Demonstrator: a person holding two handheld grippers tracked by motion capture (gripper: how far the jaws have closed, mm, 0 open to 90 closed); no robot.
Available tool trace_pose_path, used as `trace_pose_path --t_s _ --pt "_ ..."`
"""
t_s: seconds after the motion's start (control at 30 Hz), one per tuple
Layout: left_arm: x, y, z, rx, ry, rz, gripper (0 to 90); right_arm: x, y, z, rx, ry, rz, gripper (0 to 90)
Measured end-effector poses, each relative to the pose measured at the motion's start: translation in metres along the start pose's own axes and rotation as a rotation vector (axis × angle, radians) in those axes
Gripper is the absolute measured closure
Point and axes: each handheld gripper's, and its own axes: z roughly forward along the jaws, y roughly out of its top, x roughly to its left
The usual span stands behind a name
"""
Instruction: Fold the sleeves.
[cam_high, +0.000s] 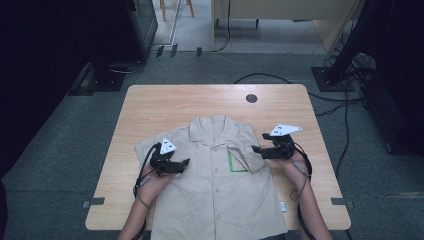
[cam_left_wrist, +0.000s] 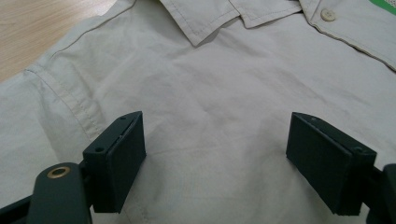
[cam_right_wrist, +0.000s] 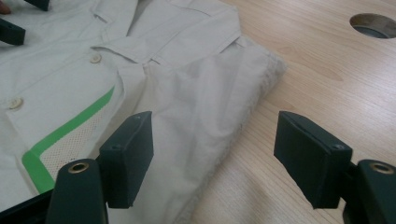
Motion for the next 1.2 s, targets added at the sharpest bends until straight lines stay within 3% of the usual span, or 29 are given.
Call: trace_pose_path --t_s 0.57,1.2 --pt "0.0 0.0 0.0 0.0 0.0 0.0 19.8 -0.014 -0.011 -0.005 -0.002 -0.041 0.045 24.7" --pt "0.0 0.0 0.0 0.001 0.004 -0.001 20.1 -0.031 -0.025 -0.018 0.023 -0.092 0.057 24.6"
